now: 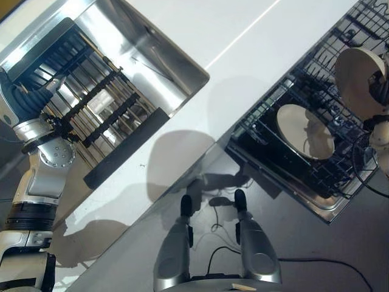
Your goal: Pick up plates and place into dishwasher.
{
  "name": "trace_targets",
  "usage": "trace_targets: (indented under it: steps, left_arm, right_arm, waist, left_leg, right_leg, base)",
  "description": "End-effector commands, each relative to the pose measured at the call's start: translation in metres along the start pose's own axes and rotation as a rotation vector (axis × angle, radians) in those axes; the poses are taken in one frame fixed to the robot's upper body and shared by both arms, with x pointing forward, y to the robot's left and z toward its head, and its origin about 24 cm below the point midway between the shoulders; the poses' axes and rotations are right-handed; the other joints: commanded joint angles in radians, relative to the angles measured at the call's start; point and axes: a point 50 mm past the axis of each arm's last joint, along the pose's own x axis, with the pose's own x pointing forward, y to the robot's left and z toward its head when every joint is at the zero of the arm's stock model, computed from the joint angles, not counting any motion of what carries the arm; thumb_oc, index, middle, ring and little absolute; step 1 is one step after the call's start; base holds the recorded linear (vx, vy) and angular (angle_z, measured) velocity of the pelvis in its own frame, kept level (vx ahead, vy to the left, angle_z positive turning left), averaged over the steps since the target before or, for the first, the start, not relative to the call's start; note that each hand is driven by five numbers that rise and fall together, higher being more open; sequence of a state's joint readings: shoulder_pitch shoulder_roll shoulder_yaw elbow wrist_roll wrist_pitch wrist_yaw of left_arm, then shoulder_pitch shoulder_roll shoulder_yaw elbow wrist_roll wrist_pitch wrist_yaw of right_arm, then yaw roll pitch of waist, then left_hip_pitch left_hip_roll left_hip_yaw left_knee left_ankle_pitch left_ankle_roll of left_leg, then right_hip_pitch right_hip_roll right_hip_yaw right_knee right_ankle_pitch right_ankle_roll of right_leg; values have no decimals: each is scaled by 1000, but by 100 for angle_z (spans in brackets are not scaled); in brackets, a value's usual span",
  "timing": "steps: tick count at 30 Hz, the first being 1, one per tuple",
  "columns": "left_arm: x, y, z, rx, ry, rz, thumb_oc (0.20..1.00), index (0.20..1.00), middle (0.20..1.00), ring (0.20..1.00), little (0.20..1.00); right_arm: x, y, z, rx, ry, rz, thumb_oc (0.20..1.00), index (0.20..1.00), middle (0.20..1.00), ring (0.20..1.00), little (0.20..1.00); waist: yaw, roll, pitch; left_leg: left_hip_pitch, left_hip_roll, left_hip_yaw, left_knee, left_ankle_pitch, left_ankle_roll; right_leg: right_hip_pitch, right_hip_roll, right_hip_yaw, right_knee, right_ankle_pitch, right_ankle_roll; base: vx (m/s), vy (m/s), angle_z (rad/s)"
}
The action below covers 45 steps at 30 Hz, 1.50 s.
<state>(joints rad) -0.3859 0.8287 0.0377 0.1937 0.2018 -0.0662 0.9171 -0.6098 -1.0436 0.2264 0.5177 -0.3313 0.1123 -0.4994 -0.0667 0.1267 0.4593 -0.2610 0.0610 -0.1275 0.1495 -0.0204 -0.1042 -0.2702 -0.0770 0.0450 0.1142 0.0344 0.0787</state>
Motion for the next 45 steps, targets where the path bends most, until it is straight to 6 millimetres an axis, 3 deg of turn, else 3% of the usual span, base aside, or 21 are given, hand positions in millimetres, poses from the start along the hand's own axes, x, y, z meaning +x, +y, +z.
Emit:
trace_targets:
  steps: [1,12,20,34,35,36,45]
  left_arm:
    - [8,7,2,-6,-33,53,1000,1000,1000,1000,1000]
    - [14,3,8,-24,-53,65,1000,1000,1000,1000,1000]
    - [30,0,17,-30,-84,63,1000,1000,1000,1000,1000]
    - [37,0,16,-14,-102,64,1000,1000,1000,1000,1000]
    - [37,0,16,-14,-103,63,1000,1000,1000,1000,1000]
    - [37,-1,16,-15,-105,62,1000,1000,1000,1000,1000]
    - [37,0,14,-13,-97,54,1000,1000,1000,1000,1000]
  right_arm:
    - [11,-14,5,-44,-58,1,200,200,200,200,200]
    - [7,17,11,-41,-87,292,200,200,200,200,200]
    - [5,36,18,-112,-138,540,200,200,200,200,200]
    - [1,43,22,-127,-142,579,200,200,200,200,200]
    - [1,44,22,-115,-134,579,420,420,420,420,420]
    - [1,46,21,-97,-119,578,1000,1000,1000,1000,1000]
    - [-7,53,15,-32,-51,552,1000,1000,1000,1000,1000]
  waist:
    - [-22,3,-57]
    - [-24,37,-18]
    - [-18,44,-3]
    - [-16,25,-13]
    - [-15,25,-13]
    - [-13,26,-12]
    - [-16,19,-18]
  left_leg:
    - [-57,50,8,60,-11,-19]
    - [-97,33,21,66,2,-17]
    - [-113,31,27,77,4,-16]
    - [-125,38,33,82,9,-17]
    - [-125,39,33,82,9,-17]
    - [-124,39,33,81,9,-16]
    - [-103,44,37,69,10,-14]
  right_leg:
    - [-95,-36,29,125,-100,7]
    - [-141,-44,30,149,-104,5]
    - [-149,-50,26,160,-110,0]
    - [-141,-45,22,147,-102,5]
    - [-140,-45,22,146,-102,5]
    - [-139,-45,20,144,-102,5]
    - [-113,-48,12,125,-93,4]
  base:
    - [0,0,0]
    - [-28,-10,-1]
    - [-35,-31,-1]
    - [-16,-34,0]
    - [0,0,0]
    - [0,0,0]
    - [-1,2,1]
